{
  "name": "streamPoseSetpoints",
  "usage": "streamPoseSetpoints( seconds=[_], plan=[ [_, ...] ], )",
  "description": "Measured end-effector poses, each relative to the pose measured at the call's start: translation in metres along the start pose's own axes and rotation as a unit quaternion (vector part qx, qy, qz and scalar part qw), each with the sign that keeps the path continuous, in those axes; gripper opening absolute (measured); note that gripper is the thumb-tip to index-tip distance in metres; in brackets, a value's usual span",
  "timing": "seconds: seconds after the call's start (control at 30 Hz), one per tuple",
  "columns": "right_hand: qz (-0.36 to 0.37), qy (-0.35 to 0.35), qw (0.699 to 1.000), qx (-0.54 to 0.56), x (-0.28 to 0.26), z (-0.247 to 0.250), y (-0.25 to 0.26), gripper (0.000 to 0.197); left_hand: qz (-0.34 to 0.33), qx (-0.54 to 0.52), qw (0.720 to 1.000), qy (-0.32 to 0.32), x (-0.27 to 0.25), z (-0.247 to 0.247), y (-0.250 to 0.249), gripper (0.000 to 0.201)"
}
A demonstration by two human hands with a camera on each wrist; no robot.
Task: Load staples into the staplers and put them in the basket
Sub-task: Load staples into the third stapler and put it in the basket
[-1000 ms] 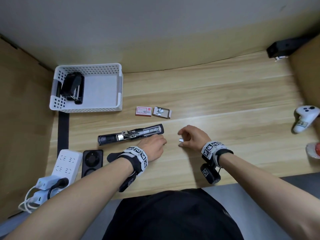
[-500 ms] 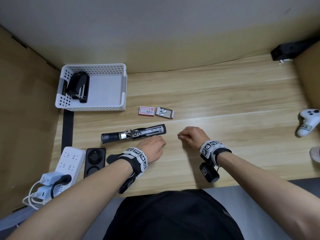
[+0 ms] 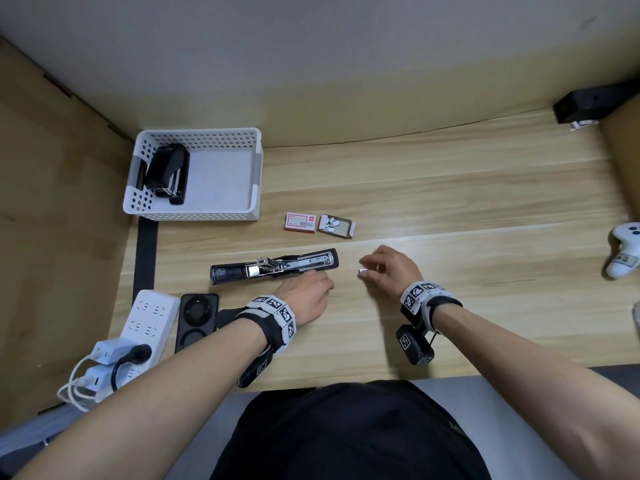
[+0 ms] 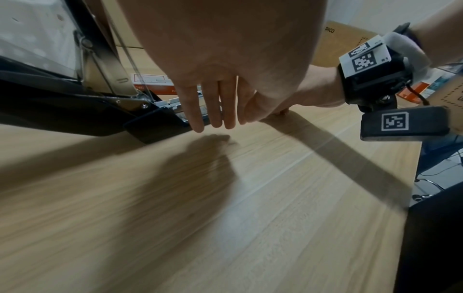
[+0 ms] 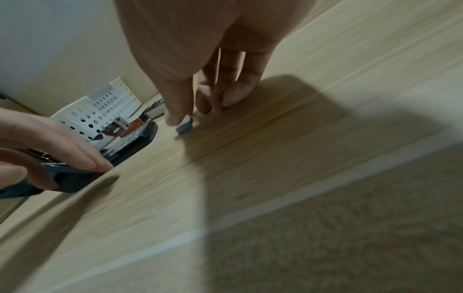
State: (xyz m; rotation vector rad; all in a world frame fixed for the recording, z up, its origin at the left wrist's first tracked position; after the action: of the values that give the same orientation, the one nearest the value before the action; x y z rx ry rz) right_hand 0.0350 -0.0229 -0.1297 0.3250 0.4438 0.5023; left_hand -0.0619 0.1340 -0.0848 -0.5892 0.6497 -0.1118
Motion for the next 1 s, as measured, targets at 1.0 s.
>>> streamPoseSetpoints(
  seconds=[1.0],
  plan=[
    [0.146,0.007,0.988,-0.054,0.044,0.020,0.104,0.013,0.031,0.001,0.997,-0.069,-0.029,0.022,0.028,0.035]
  ],
)
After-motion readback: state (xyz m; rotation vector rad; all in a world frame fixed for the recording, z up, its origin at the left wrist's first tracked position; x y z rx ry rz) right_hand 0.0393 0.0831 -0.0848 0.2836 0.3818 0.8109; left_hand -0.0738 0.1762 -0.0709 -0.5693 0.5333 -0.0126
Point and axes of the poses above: each hand's wrist, its own x-axis towards the middle knuckle, its own z-axis out of the back of the hand, y = z × x, the point moved 8 cm from there along x, towards the middle knuckle, and after that the axes turned 14 degrees about -x, right-handed, at the moved point
